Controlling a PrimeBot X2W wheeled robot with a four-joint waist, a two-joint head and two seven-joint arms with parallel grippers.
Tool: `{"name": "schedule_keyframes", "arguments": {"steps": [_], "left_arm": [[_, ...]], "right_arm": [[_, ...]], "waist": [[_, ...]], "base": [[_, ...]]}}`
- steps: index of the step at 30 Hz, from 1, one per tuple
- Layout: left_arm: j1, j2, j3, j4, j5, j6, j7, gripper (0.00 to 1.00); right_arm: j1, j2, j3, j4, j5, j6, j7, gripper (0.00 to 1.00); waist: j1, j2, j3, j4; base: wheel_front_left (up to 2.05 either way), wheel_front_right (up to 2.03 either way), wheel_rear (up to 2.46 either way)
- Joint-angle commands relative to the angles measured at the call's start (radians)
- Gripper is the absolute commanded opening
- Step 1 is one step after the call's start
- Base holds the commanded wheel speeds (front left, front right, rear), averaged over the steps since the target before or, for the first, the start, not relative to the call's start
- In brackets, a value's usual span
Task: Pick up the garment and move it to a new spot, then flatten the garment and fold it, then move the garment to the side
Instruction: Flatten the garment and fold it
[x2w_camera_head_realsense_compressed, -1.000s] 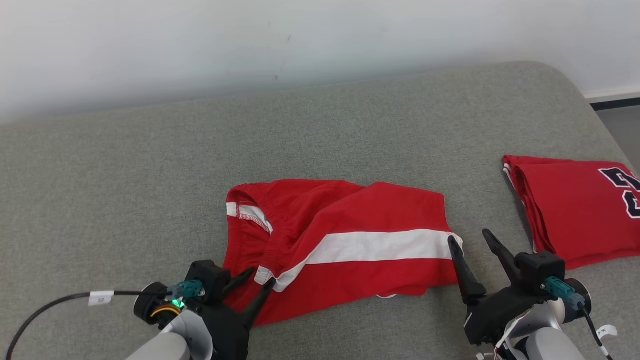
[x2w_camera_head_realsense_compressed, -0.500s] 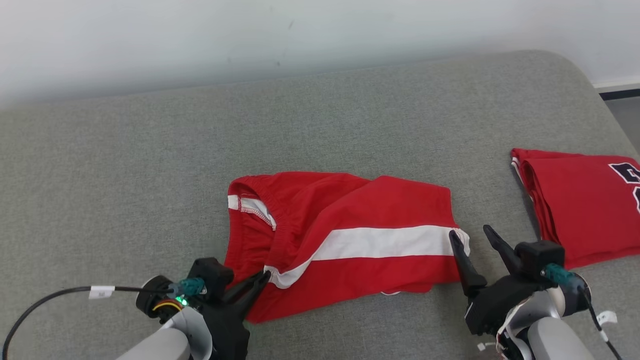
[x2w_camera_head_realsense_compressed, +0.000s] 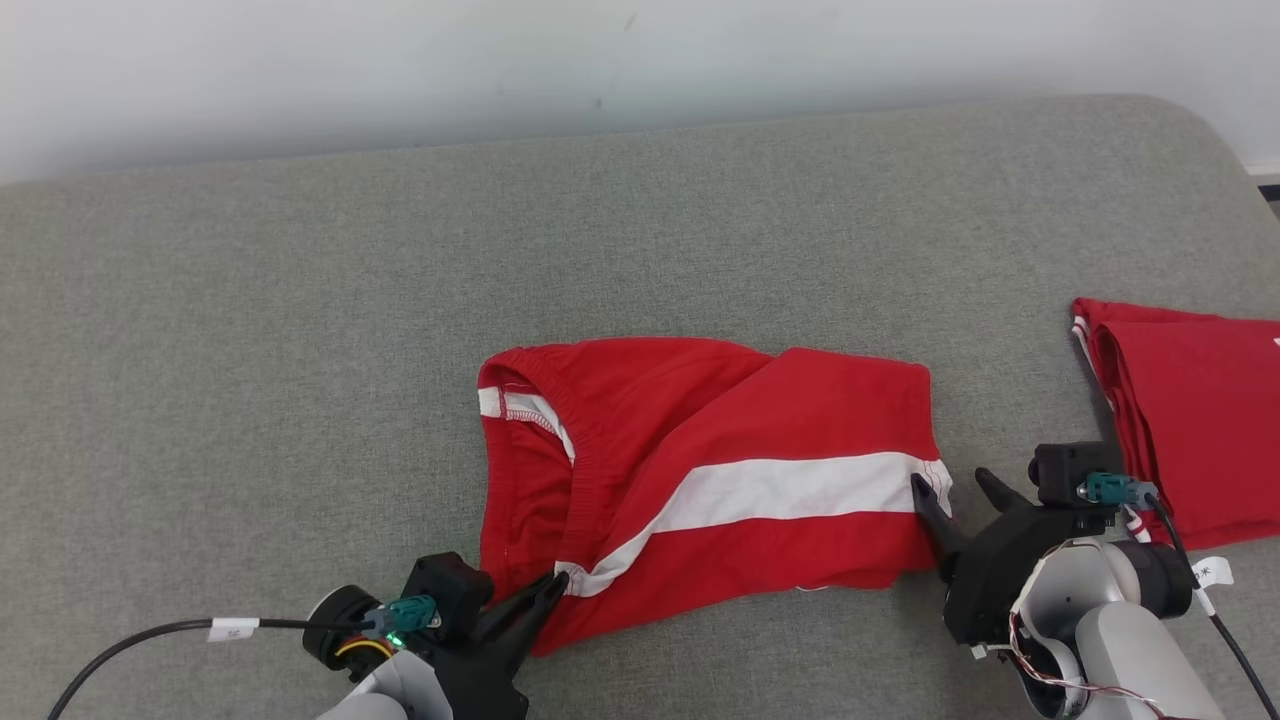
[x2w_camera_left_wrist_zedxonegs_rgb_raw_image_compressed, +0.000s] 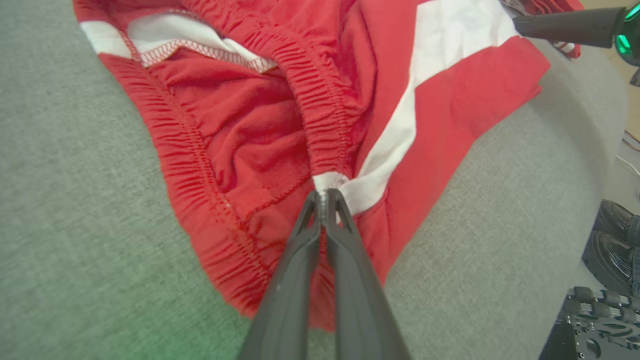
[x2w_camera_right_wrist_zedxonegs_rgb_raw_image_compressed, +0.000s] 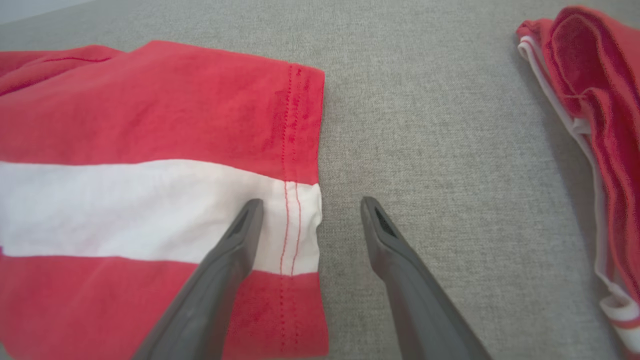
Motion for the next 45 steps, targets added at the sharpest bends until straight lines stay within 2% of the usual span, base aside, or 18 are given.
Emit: {"name": "schedule_keyframes", "arguments": {"steps": [1, 12, 16, 18, 19, 21, 22, 23, 24, 25, 34, 41, 45], "left_arm": [[0.002, -0.004, -0.003, 0.001, 0.010, 0.002, -0.002, 0.00], [-0.018, -0.006, -0.005, 0.004, 0.007, 0.002, -0.003, 0.00], [-0.019, -0.007, -0.007, 0.005, 0.002, 0.000, -0.002, 0.00], [-0.018, -0.007, -0.008, 0.006, 0.000, 0.000, -0.002, 0.00], [-0.018, -0.006, -0.008, 0.006, -0.001, 0.000, -0.003, 0.00], [-0.020, -0.006, -0.009, 0.007, -0.002, 0.000, -0.004, 0.00], [-0.020, -0.006, -0.009, 0.007, -0.003, 0.000, -0.006, 0.00], [-0.021, -0.007, -0.009, 0.007, -0.003, -0.001, -0.007, 0.00], [-0.021, -0.007, -0.009, 0.007, -0.003, -0.001, -0.007, 0.00], [-0.020, -0.007, -0.009, 0.008, -0.003, -0.001, -0.007, 0.00], [-0.003, -0.010, 0.033, -0.005, -0.024, 0.022, -0.058, 0.00], [0.024, -0.014, 0.205, -0.121, -0.087, 0.018, -0.097, 0.00], [0.048, -0.022, 0.342, -0.220, -0.101, 0.009, -0.098, 0.00]], "right_arm": [[0.014, 0.009, -0.001, -0.009, 0.009, -0.002, 0.016, 1.00], [0.002, 0.014, 0.009, -0.037, 0.005, -0.002, 0.121, 0.99], [-0.006, 0.011, 0.017, -0.040, 0.004, -0.002, 0.137, 0.93], [-0.009, 0.011, 0.023, -0.038, 0.006, -0.002, 0.144, 0.86], [-0.011, 0.010, 0.027, -0.036, 0.005, -0.002, 0.147, 0.79], [-0.017, 0.009, 0.032, -0.034, 0.003, -0.002, 0.149, 0.51], [-0.021, 0.010, 0.034, -0.034, 0.003, -0.002, 0.147, 0.41], [-0.023, 0.010, 0.036, -0.036, 0.001, -0.002, 0.142, 0.24], [-0.023, 0.010, 0.036, -0.036, 0.001, -0.002, 0.142, 0.24], [-0.025, 0.011, 0.036, -0.040, 0.000, -0.002, 0.137, 0.00], [0.003, 0.009, 0.017, -0.094, 0.016, -0.002, 0.097, 0.00], [0.019, 0.024, -0.015, -0.213, 0.116, -0.002, 0.037, 0.00], [0.007, 0.020, -0.033, -0.288, 0.182, -0.002, -0.002, 0.00]], "waist": [[-0.0001, -0.0001, 0.000, 0.002], [-0.0001, -0.0001, 0.005, -0.007], [-0.0001, -0.0001, 0.007, -0.006], [-0.0001, -0.0001, 0.008, -0.005], [-0.0001, -0.0001, 0.009, -0.005], [-0.0001, -0.0001, 0.011, -0.004], [-0.0001, -0.0001, 0.011, -0.004], [-0.0001, -0.0001, 0.010, -0.003], [-0.0001, -0.0001, 0.010, -0.003], [-0.0001, -0.0001, 0.008, -0.003], [-0.0001, -0.0001, -0.022, -0.010], [-0.0001, -0.0001, -0.063, -0.005], [-0.0001, -0.0001, -0.090, -0.006]], "base": [[0.00, 0.00, 0.00], [0.00, 0.00, 0.00], [0.00, 0.00, 0.00], [0.00, 0.00, 0.00], [0.00, 0.00, 0.00], [0.00, 0.00, 0.00], [0.00, 0.00, 0.00], [0.00, 0.00, 0.00], [0.00, 0.00, 0.00], [0.00, 0.00, 0.00], [0.00, 0.00, 0.00], [0.00, 0.00, 0.00], [0.00, 0.00, 0.00]]}}
